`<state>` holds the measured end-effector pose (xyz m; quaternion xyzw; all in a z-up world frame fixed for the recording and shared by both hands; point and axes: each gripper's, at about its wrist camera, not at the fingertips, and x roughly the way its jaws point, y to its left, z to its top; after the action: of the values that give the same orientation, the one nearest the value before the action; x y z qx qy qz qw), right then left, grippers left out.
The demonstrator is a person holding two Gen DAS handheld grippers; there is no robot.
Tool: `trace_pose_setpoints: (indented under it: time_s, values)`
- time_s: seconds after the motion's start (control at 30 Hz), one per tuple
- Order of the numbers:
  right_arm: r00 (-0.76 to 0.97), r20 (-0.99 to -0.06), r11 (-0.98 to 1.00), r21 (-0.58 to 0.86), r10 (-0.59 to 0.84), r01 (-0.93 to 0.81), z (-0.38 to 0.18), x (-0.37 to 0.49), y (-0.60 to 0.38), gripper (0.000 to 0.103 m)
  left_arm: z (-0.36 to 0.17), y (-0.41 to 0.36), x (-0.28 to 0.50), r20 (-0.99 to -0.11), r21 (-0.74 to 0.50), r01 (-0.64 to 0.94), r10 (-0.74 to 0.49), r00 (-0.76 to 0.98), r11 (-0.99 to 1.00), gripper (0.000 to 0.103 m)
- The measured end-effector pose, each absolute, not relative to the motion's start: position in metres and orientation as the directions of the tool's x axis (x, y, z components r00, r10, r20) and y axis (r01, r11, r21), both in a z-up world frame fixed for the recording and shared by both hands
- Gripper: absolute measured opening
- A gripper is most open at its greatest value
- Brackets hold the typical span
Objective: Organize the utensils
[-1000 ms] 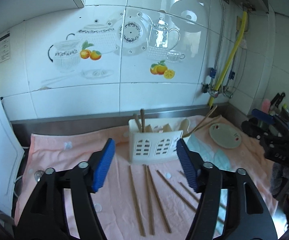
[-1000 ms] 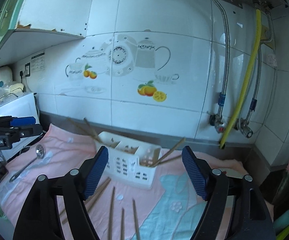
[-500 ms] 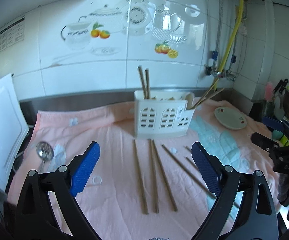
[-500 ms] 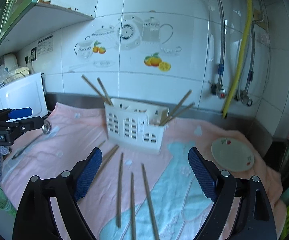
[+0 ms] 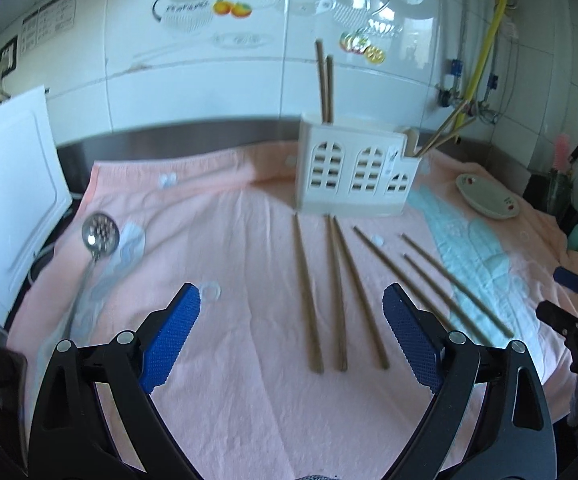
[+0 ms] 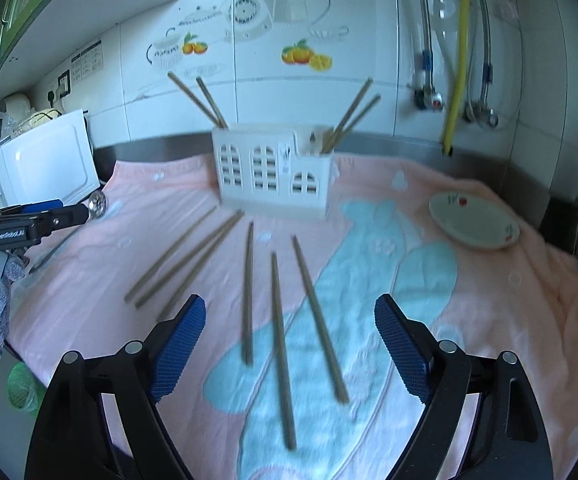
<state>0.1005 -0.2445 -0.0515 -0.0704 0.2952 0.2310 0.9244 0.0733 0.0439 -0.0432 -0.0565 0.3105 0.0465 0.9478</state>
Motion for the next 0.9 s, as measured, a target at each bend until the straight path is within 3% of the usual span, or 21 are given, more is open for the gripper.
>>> trace_pose_setpoints:
  time_s: [0.13,0.33,0.57,0.67,0.9]
  values:
    - [0.689,-0.611,0.882,0.030,0.389,-0.470,-0.069,0.096,-0.248,0.073,-0.058,0.049,0.071,-0.621,-0.091,-0.143,0.057,0.781,0.985,0.092]
    - [0.628,-0.665,0.871,0.071,0.404,-0.486,-0.095,0.096,-0.245,0.052,-0.071,0.050,0.070,-0.644,-0.090,-0.154,0.060,0.762,0.984,0.091]
    - [0.600,-0.691,0.867,0.078,0.402,-0.492,-0.110,0.105,-0.241,0.039,-0.080,0.048,0.068,-0.660,-0.084,-0.151,0.058,0.749,0.985,0.090]
    - [0.587,-0.706,0.866,0.076,0.397,-0.494,-0.116,0.110,-0.242,0.036,-0.084,0.050,0.068,-0.670,-0.104,-0.157,0.048,0.741,0.982,0.083]
    - [0.565,-0.724,0.860,0.078,0.396,-0.504,-0.126,0.113,-0.242,0.022,-0.093,0.050,0.071,-0.691,-0.124,-0.137,0.013,0.723,0.983,0.056]
